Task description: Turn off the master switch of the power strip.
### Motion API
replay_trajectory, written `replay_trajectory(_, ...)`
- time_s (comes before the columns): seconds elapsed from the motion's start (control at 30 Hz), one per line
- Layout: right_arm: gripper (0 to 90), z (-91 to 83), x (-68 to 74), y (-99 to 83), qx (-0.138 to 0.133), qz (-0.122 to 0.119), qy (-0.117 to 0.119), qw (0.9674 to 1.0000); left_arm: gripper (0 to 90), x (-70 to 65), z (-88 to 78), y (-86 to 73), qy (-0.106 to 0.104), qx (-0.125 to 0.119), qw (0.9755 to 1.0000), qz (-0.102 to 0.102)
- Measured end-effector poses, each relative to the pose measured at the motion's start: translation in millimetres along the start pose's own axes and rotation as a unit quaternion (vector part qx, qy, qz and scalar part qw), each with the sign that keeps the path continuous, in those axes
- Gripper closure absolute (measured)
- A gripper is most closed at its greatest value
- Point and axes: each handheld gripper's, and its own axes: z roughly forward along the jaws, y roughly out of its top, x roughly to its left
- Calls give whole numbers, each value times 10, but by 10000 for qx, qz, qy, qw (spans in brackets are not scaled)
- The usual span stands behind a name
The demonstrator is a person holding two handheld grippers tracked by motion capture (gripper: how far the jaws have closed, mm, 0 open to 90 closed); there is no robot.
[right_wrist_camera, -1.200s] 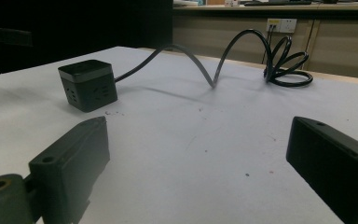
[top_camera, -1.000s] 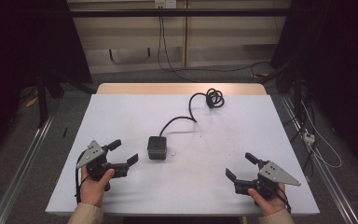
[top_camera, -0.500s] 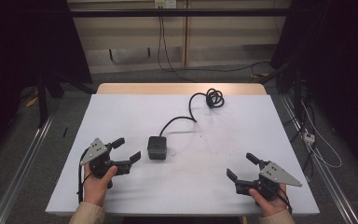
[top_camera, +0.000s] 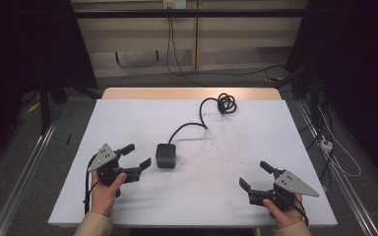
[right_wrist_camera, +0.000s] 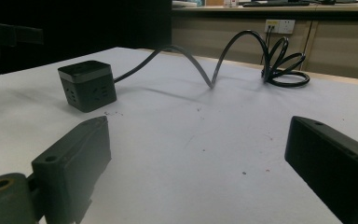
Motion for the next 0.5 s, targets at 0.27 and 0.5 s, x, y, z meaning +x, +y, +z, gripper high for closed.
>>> replay_trajectory(0.27,64,-2,2,2,-10,-5,-2,10000,239,-16,13,32,8,50,10000,18)
replay_trajectory(0.5,65,-1,1,2,-17,-17,-9,10000,314,-31,54,63,-108,98,9999,81)
